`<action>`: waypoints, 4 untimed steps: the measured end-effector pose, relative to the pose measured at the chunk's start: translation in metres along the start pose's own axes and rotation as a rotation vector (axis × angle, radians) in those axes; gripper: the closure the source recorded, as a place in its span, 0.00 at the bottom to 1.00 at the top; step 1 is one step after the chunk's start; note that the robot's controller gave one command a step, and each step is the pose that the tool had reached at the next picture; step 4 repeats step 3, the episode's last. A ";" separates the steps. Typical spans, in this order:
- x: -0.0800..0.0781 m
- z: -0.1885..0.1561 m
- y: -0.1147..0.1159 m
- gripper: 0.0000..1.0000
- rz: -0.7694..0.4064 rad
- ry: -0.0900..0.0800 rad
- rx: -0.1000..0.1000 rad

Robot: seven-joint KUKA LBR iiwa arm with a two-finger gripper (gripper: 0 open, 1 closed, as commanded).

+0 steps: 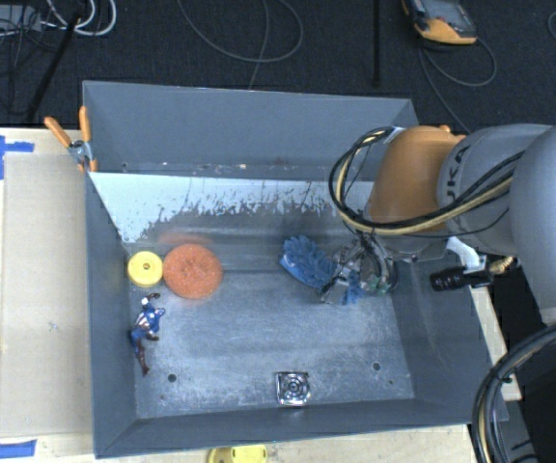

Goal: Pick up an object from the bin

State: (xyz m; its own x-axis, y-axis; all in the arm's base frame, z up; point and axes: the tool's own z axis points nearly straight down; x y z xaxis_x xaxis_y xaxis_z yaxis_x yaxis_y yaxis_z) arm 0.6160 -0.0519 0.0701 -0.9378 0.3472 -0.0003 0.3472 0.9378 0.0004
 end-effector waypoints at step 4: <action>0.002 -0.025 -0.001 1.00 0.000 0.005 0.001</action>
Offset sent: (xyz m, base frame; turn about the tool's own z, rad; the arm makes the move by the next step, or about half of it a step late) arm 0.0001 0.0000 0.0592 0.0000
